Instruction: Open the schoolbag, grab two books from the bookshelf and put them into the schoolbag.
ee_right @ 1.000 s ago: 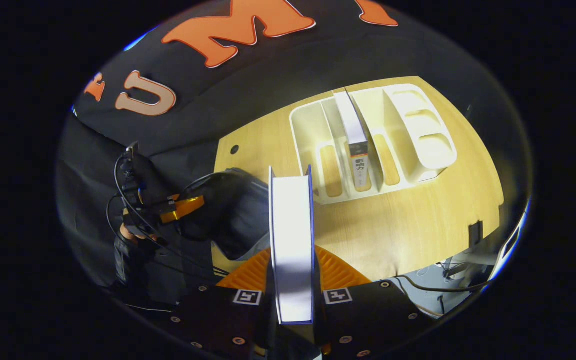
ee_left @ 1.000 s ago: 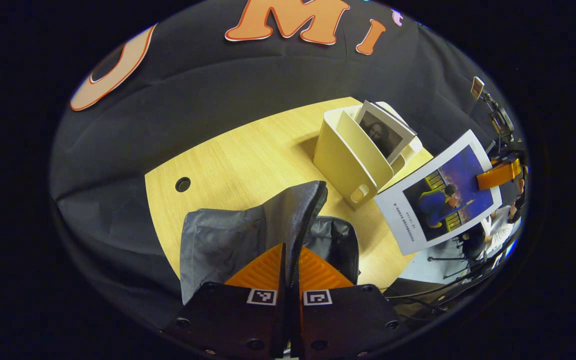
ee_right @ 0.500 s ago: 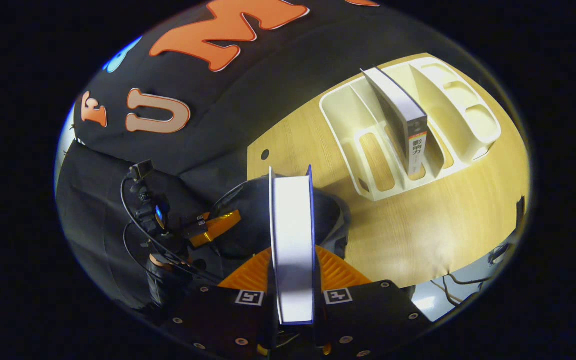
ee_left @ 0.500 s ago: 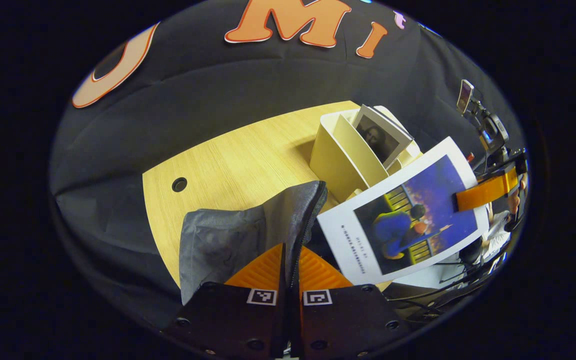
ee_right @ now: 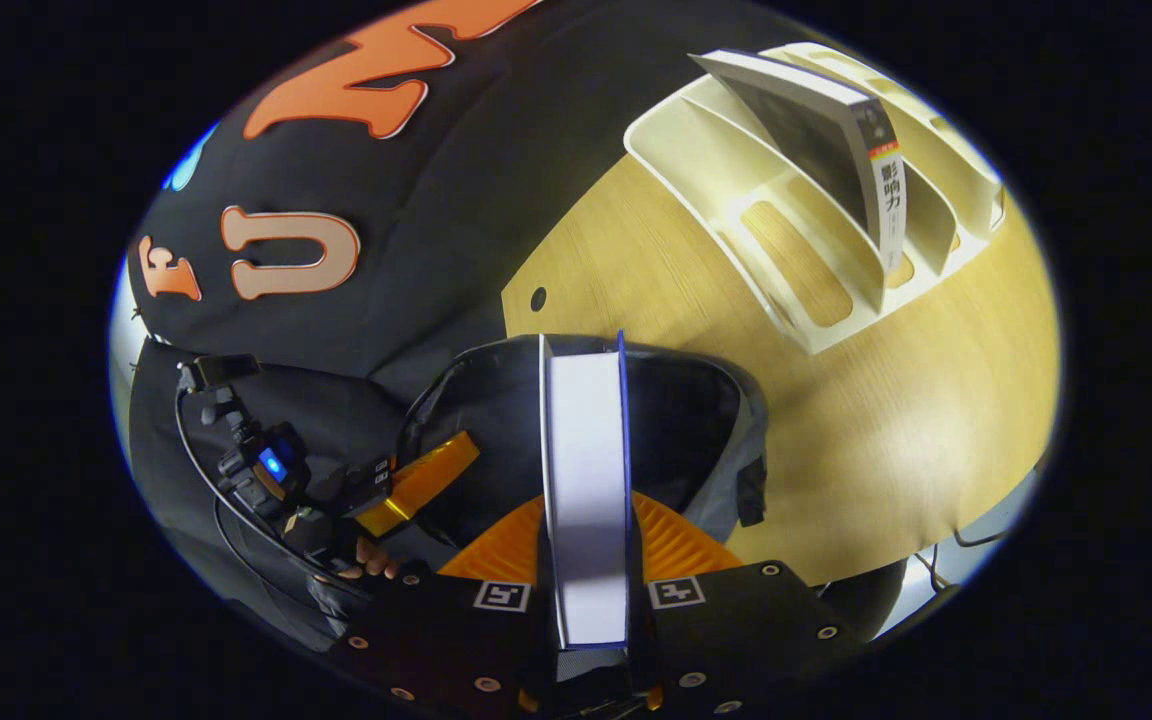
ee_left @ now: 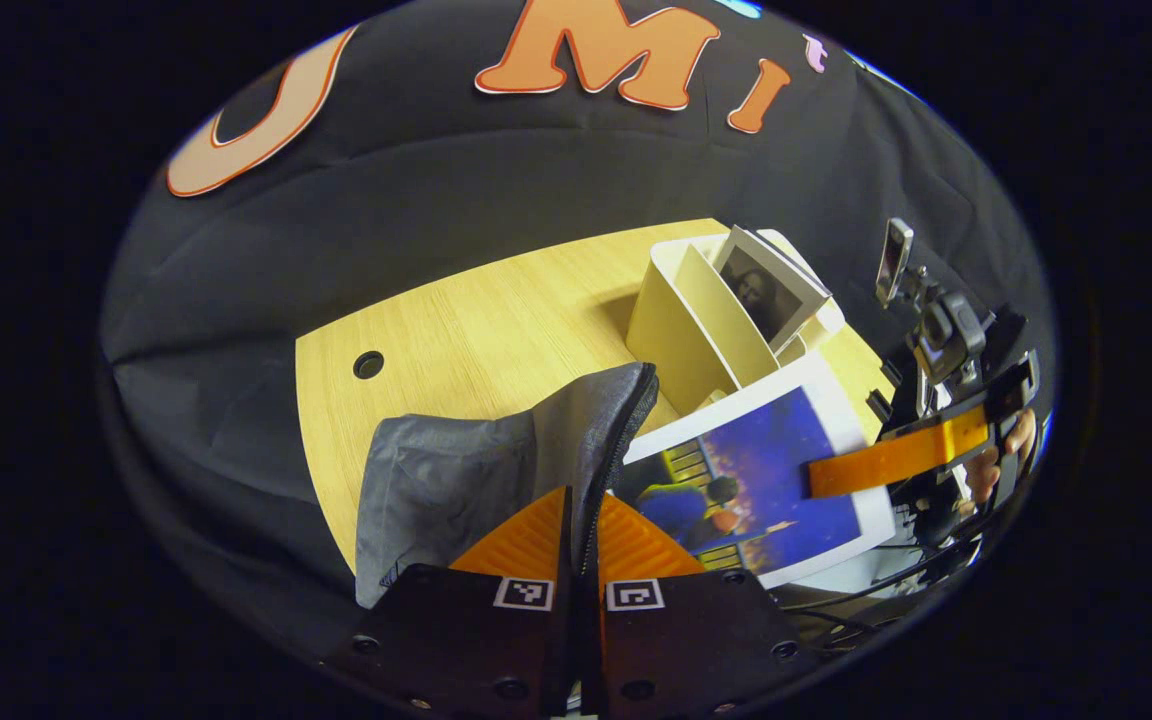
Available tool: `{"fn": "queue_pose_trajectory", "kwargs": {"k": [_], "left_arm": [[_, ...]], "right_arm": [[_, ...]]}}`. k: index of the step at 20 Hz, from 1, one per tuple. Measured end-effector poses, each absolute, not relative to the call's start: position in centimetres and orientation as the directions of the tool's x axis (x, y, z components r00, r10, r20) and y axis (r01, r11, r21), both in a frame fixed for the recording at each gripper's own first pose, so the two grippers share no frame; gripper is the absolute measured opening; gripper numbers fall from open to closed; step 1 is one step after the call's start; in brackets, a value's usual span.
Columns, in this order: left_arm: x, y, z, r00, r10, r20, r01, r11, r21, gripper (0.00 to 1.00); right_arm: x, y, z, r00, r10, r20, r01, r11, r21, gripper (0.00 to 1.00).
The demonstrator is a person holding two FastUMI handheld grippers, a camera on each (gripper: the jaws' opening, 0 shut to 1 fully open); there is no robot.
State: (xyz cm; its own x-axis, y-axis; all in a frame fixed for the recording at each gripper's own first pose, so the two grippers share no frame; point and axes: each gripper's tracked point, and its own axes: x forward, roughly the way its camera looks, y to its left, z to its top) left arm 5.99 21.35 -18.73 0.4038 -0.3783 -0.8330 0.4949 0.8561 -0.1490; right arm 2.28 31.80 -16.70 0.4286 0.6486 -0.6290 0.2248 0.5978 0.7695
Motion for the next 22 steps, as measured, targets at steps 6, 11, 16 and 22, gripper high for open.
{"fn": "queue_pose_trajectory", "kwargs": {"k": [6, 11, 16, 22], "left_arm": [[5.1, 21.5, -18.6, 0.420, -0.389, -0.820, 0.462, 0.869, -0.176, 0.05], [4.8, 21.4, -18.5, 0.425, -0.399, -0.813, 0.456, 0.870, -0.188, 0.05], [4.7, 21.1, -18.5, 0.422, -0.407, -0.810, 0.440, 0.873, -0.209, 0.05], [4.8, 21.2, -18.6, 0.428, -0.393, -0.814, 0.435, 0.879, -0.195, 0.05]], "right_arm": [[3.5, 36.5, -20.1, 0.443, 0.681, -0.583, 0.238, 0.538, 0.809, 0.28], [5.5, 38.9, -22.8, 0.494, 0.681, -0.541, 0.243, 0.490, 0.837, 0.28], [6.0, 40.9, -25.0, 0.502, 0.682, -0.532, 0.248, 0.475, 0.844, 0.28], [4.3, 41.8, -26.7, 0.411, 0.680, -0.608, 0.260, 0.551, 0.793, 0.41]]}}
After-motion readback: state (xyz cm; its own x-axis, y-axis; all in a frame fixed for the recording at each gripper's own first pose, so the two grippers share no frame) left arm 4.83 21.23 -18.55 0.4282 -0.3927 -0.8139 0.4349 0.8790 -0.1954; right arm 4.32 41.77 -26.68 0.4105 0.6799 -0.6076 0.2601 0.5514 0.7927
